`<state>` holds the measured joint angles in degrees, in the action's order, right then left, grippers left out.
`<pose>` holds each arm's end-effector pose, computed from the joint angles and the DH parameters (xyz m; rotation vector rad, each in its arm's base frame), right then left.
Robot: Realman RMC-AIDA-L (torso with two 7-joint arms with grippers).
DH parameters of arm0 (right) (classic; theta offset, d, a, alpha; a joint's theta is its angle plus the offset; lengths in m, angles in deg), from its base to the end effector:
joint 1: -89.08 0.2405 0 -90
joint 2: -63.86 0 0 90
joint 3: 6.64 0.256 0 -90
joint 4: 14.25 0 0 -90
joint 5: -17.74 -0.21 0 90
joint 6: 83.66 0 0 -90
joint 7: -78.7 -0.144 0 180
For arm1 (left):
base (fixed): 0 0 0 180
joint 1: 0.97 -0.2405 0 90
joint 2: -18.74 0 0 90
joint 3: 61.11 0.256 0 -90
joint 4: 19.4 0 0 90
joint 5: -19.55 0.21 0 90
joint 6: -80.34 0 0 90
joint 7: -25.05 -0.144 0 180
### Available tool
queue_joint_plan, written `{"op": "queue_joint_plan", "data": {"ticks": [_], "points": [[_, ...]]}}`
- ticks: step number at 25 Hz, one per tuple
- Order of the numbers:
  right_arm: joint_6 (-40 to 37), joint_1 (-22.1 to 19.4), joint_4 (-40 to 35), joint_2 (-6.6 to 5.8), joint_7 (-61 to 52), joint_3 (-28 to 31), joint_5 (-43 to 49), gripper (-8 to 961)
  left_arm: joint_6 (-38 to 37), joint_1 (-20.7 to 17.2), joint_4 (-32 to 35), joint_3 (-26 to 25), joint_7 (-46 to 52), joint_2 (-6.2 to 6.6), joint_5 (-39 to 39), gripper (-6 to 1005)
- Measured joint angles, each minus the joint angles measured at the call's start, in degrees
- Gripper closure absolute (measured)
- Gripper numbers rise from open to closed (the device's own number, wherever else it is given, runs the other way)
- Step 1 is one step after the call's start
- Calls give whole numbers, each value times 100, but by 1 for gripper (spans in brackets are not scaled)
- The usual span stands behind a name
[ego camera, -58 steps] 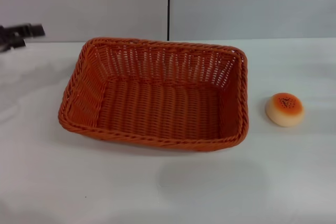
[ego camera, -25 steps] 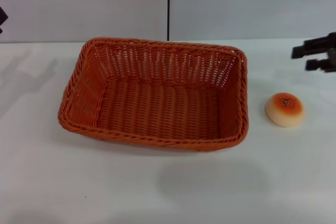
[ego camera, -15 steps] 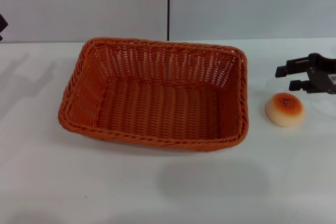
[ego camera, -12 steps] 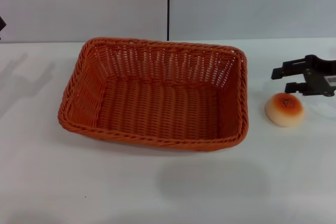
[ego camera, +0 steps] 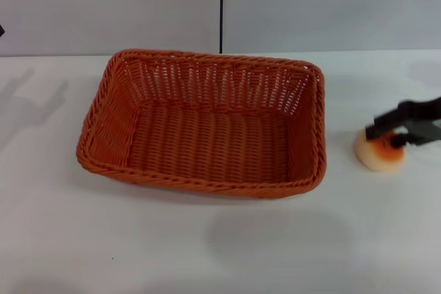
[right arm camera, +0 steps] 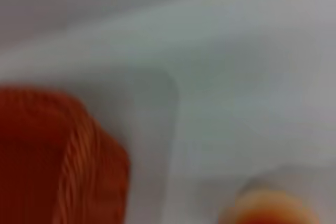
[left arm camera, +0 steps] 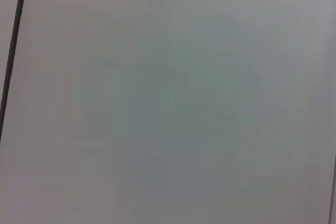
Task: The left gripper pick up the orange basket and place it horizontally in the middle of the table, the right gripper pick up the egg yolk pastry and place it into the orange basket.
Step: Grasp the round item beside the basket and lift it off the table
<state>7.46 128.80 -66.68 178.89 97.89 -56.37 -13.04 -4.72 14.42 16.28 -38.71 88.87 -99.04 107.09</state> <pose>0.2614 0.3672 0.0383 -2.1108 1.9186 -0.1765 -0.3520 0.2876 0.1005 -1.8793 -0.5925 -0.9210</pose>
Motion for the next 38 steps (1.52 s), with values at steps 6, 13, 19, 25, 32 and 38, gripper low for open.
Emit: {"op": "queue_joint_plan", "data": {"ticks": [6, 13, 19, 25, 32, 38], "points": [[426, 232, -168, -14, -7, -161, 387, 380, 12, 31, 0, 9, -7, 1, 0, 184], [202, 193, -128, -35, -9, -106, 663, 383, -36, -12, -4, 11, -11, -6, -31, 184], [-89, 169, 69, -34, 63, -109, 733, 385, -41, -52, -1, 2, -11, -8, -36, 184], [-357, 167, 90, -9, 150, -125, 724, 388, -55, -68, 0, 15, -10, -8, -36, 184], [-690, 143, 80, 0, 249, -102, 714, 528, -66, -98, -2, 8, -10, -8, -36, 184], [-1001, 126, 105, 20, 395, -94, 621, 646, -103, -107, -6, 9, -8, -8, -36, 184]]}}
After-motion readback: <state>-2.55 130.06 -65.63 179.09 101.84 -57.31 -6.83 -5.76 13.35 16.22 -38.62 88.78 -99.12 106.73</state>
